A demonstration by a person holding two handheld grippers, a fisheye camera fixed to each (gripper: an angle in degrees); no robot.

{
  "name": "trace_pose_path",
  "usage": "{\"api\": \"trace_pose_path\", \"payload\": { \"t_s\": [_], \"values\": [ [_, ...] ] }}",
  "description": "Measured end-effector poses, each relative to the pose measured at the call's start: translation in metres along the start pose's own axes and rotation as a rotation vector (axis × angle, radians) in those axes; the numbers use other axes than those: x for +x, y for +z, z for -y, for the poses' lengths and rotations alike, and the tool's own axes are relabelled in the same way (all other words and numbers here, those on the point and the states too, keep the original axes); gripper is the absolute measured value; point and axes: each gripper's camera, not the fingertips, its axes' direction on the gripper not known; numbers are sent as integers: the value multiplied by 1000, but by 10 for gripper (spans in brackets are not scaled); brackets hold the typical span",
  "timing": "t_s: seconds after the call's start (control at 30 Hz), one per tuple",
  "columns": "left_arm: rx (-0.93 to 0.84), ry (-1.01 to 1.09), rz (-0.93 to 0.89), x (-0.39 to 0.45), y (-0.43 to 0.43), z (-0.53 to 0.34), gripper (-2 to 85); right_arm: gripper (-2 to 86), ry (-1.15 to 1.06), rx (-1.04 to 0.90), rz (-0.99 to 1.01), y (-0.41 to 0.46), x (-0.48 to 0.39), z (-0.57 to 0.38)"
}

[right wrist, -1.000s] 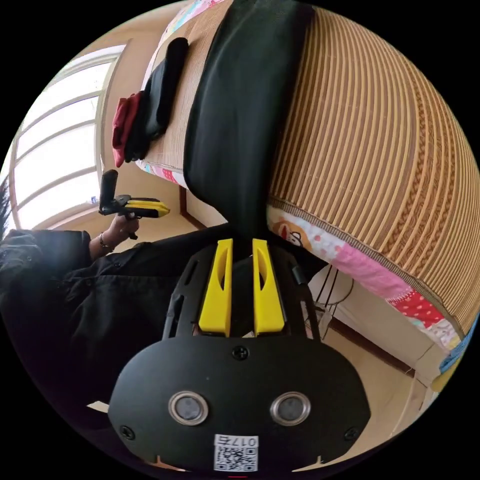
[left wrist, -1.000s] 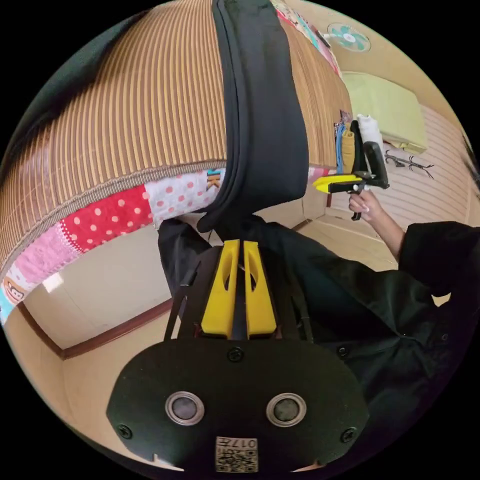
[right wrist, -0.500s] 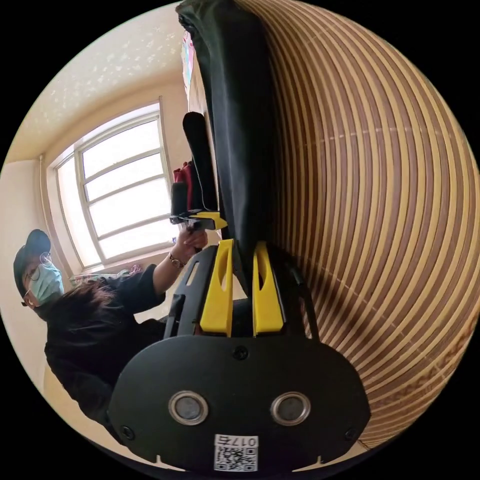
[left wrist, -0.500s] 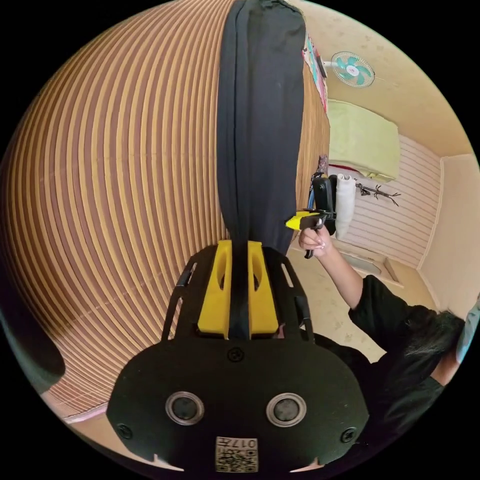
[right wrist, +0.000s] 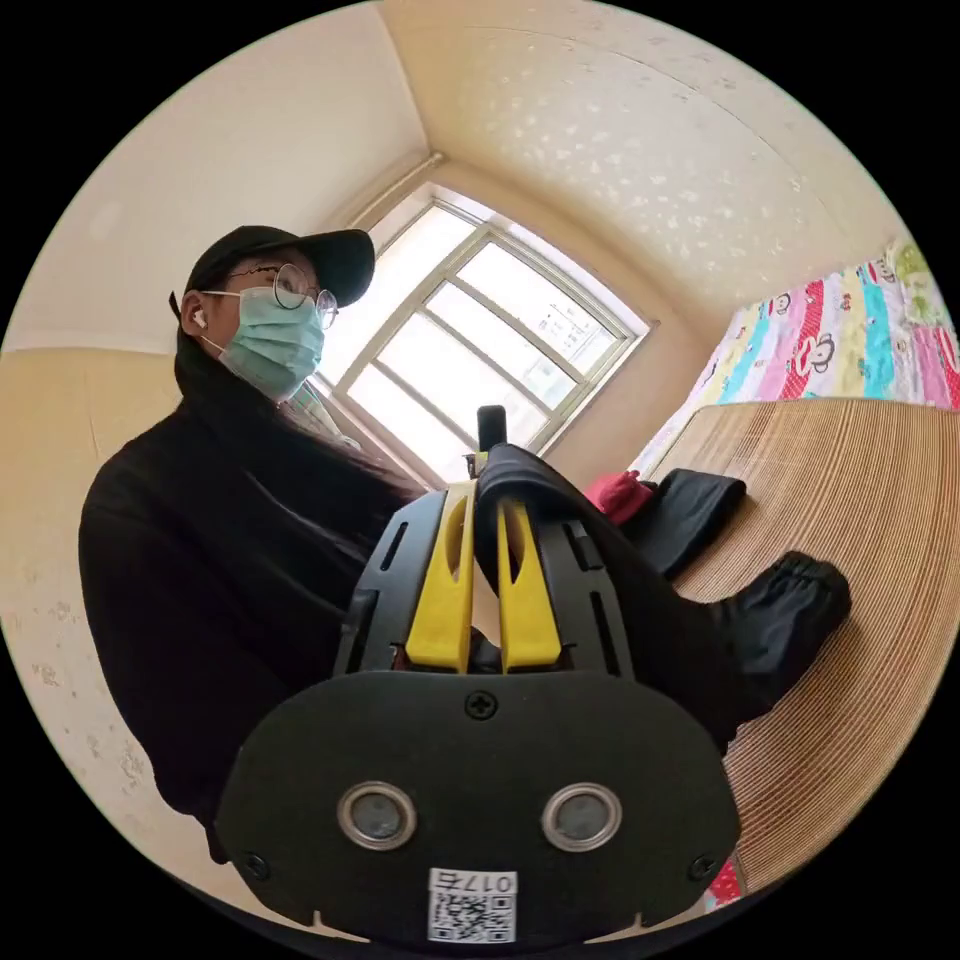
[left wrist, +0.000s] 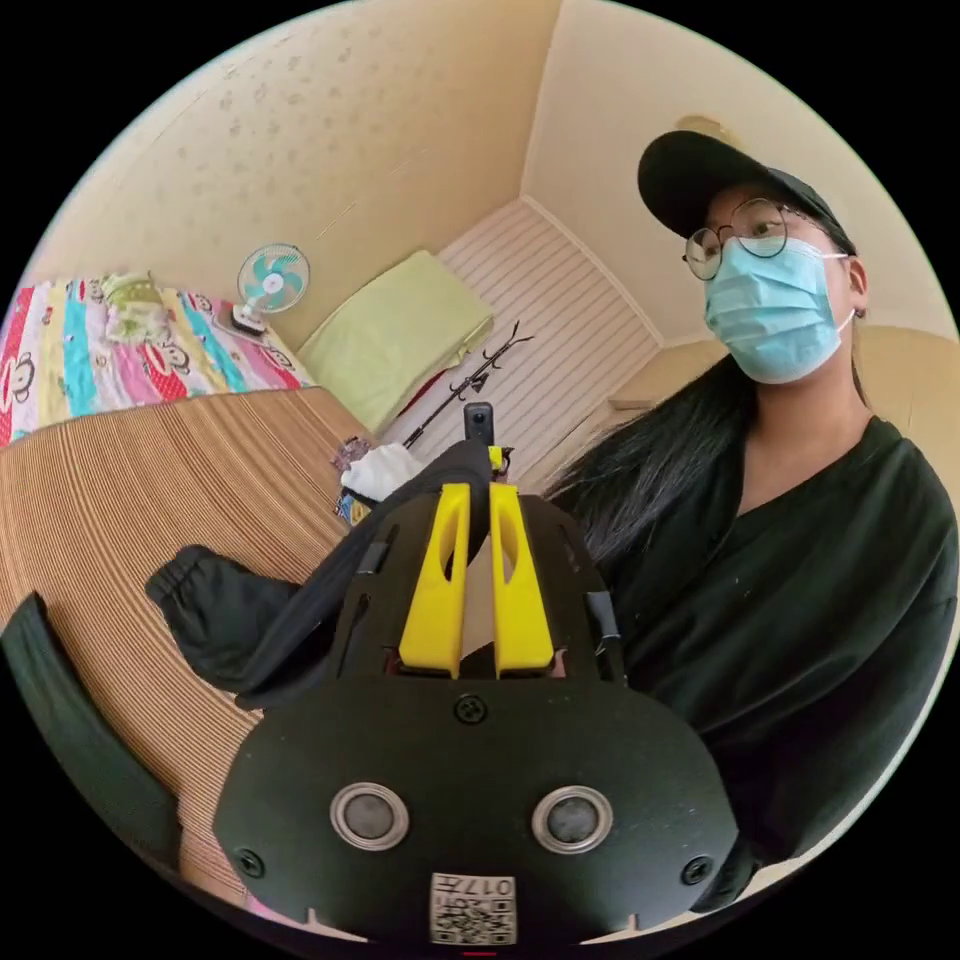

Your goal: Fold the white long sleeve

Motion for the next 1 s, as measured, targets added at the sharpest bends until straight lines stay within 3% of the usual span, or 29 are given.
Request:
{"api": "trace_pose_path", "payload": {
  "t_s": [0.2, 0.33, 0.5, 0.7, 0.87, 1.0],
  "values": [
    [142, 90, 177, 41, -6, 91, 41, 1, -55, 12, -105, -30, -28, 94],
    [131, -87, 366, -31, 11, 129, 41, 0, 84, -70, -291, -29, 36, 134],
    [135, -172, 462, -118, 26, 135, 42, 0, 104, -163, -467, -4, 89, 145],
    [-120, -389, 540, -202, 101, 43, 52, 15, 303, -404, -565, 43, 161, 27],
    [-388, -850, 441, -277, 177, -110, 88, 101, 862, -626, -537, 64, 240, -140],
    [-273, -987, 458, -303, 152, -125, 121, 128, 968, -511, -559, 50, 253, -156]
  ]
}}
